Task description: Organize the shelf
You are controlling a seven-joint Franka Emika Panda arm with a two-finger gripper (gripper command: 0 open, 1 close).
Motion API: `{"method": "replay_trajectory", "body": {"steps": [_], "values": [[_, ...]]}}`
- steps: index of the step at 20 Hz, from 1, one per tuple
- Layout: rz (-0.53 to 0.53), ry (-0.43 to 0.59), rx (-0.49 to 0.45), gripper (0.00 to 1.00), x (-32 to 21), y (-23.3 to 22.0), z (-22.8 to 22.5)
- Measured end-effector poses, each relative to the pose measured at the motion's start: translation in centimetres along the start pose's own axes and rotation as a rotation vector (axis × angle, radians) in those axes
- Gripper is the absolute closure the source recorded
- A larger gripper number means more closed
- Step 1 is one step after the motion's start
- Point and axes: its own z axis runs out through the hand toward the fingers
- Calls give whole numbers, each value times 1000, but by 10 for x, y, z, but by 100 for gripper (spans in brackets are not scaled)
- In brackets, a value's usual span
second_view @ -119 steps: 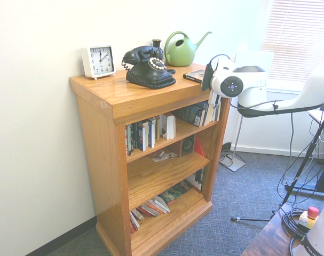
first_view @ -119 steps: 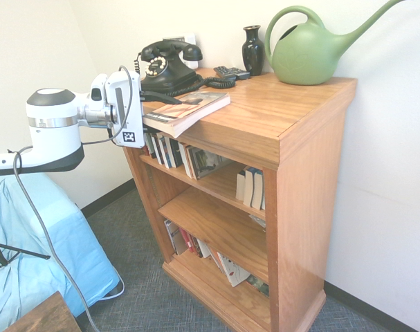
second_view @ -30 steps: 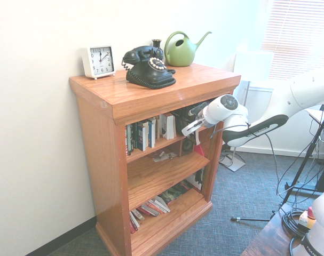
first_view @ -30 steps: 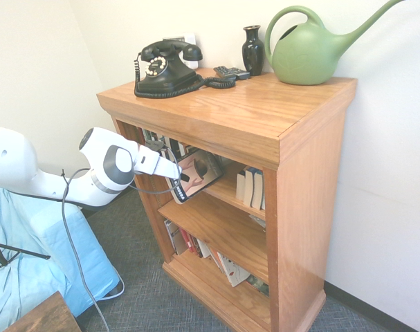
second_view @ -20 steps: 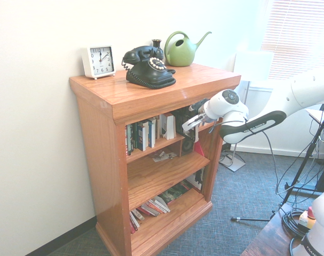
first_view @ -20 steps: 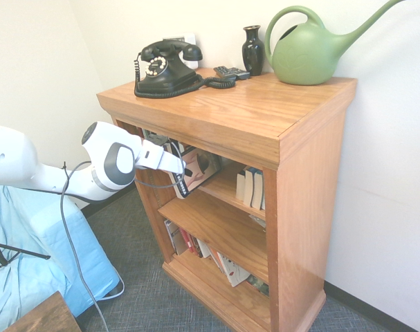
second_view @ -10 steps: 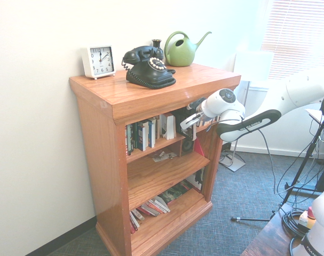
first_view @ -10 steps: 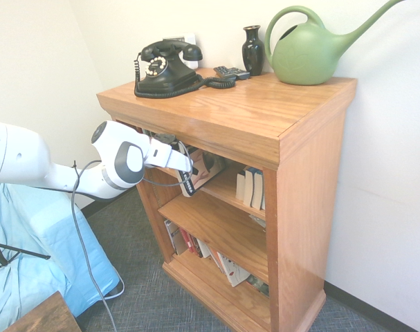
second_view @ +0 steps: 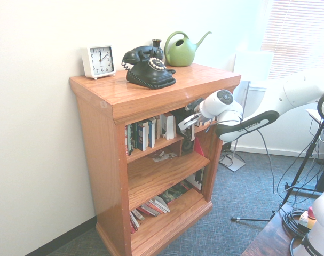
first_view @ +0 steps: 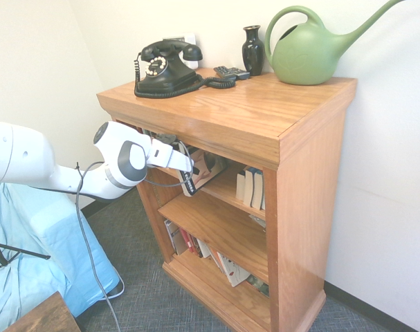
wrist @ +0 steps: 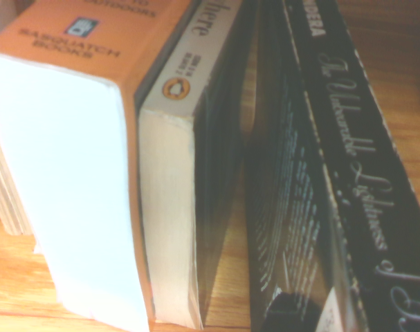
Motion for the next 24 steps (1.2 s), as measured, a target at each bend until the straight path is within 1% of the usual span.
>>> {"method": "replay_trajectory", "body": {"steps": [5, 6, 19, 24], "values": [[1, 1, -3, 100, 0, 0, 1], [0, 1, -3, 0, 0, 0, 1], [-7, 2, -7, 0, 1, 1, 0], [-13, -7, 11, 0, 0, 4, -4]]}}
